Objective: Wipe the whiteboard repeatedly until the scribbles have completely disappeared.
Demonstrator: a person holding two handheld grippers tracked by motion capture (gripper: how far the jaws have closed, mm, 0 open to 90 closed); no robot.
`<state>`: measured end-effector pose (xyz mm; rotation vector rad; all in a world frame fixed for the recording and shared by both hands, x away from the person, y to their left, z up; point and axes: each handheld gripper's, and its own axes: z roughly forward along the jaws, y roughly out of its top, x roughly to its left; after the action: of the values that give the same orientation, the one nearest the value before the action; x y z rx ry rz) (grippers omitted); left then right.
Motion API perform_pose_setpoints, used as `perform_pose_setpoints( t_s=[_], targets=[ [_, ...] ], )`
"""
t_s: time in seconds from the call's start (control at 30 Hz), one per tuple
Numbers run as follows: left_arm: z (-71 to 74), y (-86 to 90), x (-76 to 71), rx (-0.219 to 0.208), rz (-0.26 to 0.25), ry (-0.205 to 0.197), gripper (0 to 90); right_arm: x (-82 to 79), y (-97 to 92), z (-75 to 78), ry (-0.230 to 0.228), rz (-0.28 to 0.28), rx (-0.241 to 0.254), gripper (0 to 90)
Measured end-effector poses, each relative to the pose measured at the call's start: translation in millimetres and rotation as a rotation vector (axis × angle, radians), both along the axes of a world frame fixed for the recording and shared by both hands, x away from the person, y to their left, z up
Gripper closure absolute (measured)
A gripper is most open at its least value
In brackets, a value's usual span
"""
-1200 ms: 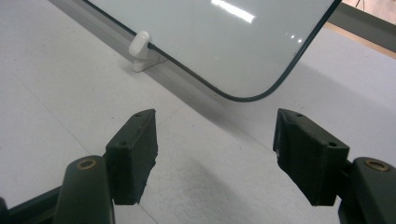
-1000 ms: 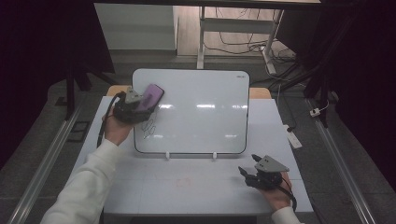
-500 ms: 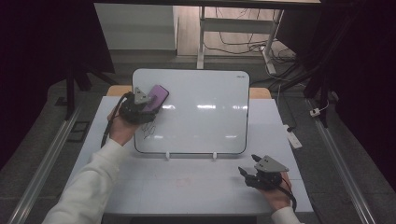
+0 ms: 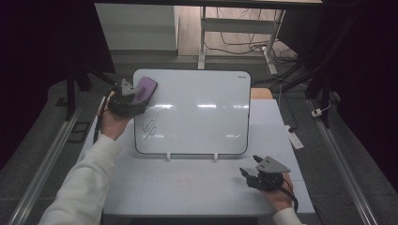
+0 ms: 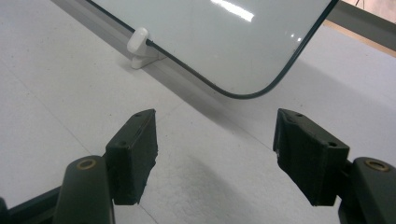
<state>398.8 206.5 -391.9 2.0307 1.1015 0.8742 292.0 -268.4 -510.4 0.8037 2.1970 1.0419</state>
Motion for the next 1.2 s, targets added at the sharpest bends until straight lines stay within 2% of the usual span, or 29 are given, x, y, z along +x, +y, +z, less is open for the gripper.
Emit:
perform_pose_setpoints(
  t_s=[0.1, 0.23, 0.37, 0.47, 0.53, 0.7, 0.9, 1.0, 1.07, 1.2],
  targets=[
    [-6.2, -4.3, -3.9, 0.016, -0.021, 0.008, 40.9, -0.4, 0.1, 0.8, -0.002, 0.000, 0.004, 30.0],
    [-18.5, -8.4, -13.4, 0.013, -0.053, 0.020, 40.9, -0.2, 0.1, 0.2, -0.001, 0.000, 0.001, 30.0],
    [-38.2, -16.9, -28.5, 0.032, -0.095, 0.031, 40.9, -0.1, 0.1, 0.5, -0.002, 0.000, -0.001, 30.0],
    [-55.8, -22.7, -41.2, 0.014, -0.122, 0.040, 40.9, -0.2, 0.3, 0.6, -0.002, 0.000, 0.000, 30.0],
    [-67.5, -27.9, -50.3, 0.042, -0.142, 0.042, 40.8, -0.2, 0.6, 0.5, -0.003, 0.001, -0.003, 30.0],
    [-86.3, -34.2, -66.1, 0.058, -0.172, 0.050, 40.8, -0.3, 0.6, 0.7, -0.002, -0.001, -0.002, 29.9],
    [-87.3, -30.0, -67.1, 0.035, -0.181, 0.066, 40.8, -0.9, 0.7, 1.4, -0.004, -0.002, -0.002, 29.9],
    [-85.6, -25.5, -66.4, 0.040, -0.161, 0.052, 40.8, -0.7, -0.2, 1.4, -0.005, -0.005, 0.002, 29.9],
    [-81.9, -20.9, -63.5, 0.022, -0.146, 0.048, 40.8, -0.4, -0.6, 1.2, -0.003, -0.005, 0.003, 29.9],
    [-68.8, -19.4, -52.8, 0.021, -0.126, 0.033, 40.8, -0.3, 0.2, 1.2, -0.004, -0.002, 0.002, 29.9]
  ],
)
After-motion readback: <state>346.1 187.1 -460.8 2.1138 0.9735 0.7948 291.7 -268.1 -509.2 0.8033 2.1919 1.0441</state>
